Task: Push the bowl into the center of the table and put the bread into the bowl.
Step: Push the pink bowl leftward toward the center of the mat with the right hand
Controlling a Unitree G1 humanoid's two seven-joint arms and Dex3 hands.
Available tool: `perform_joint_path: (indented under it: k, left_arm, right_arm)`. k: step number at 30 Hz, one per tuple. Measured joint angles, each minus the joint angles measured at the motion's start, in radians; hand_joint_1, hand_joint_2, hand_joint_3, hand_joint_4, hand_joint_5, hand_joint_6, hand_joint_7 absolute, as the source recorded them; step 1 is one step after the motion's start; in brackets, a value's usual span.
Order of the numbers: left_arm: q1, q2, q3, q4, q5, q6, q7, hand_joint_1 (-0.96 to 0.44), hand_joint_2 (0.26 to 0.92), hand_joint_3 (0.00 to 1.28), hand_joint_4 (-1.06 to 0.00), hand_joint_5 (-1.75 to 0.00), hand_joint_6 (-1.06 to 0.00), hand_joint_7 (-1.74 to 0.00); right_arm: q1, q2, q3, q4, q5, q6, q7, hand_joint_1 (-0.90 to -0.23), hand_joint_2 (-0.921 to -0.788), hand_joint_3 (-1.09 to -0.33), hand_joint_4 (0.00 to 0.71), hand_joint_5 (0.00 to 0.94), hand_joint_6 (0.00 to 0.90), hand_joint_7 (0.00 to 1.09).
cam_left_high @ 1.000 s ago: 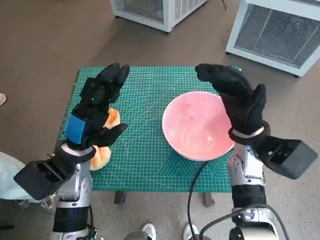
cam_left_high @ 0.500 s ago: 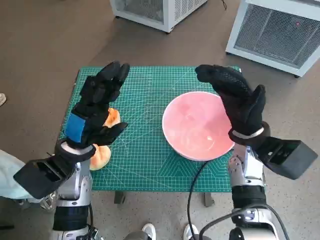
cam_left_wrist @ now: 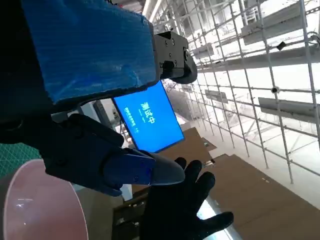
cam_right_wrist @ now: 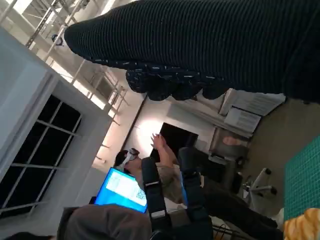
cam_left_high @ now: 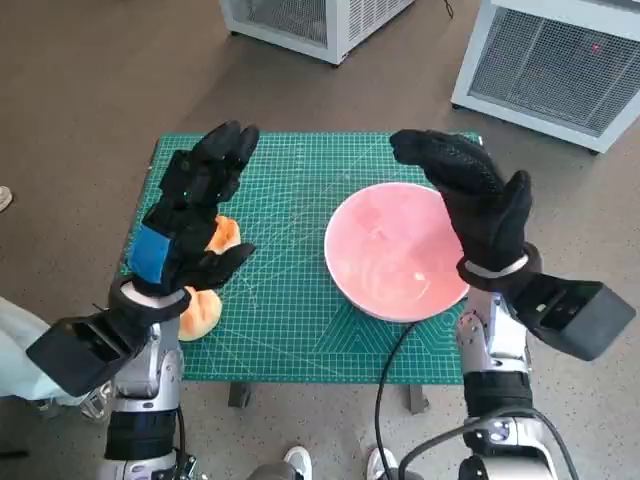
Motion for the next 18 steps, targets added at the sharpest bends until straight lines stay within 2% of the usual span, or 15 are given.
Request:
perform_joint_path:
  k: [9,14,18]
  left_arm:
    - [-0.004,0.0,-0.001,0.003,0.006,0.0,-0.003,-0.59,0.921,0.26,-0.23,0.0,-0.11,-0.45]
    - [-0.005,0.0,0.0,0.005,0.009,-0.003,-0.007,-0.59,0.921,0.26,-0.23,0.0,-0.11,-0.45]
    - [-0.005,0.001,0.001,0.007,0.009,-0.006,-0.007,-0.59,0.921,0.26,-0.23,0.0,-0.11,-0.45]
  right_arm:
    - [0.0,-0.019,-0.013,0.012,0.003,0.003,0.005,-0.698,-0.921,-0.741,0.165,0.003,-0.001,0.59]
    - [-0.019,-0.058,-0.061,0.105,0.015,-0.013,0.022,-0.696,-0.921,-0.724,0.164,0.002,-0.001,0.59]
    - [-0.046,-0.092,-0.11,0.215,0.018,-0.051,0.021,-0.694,-0.921,-0.72,0.164,0.002,-0.001,0.58]
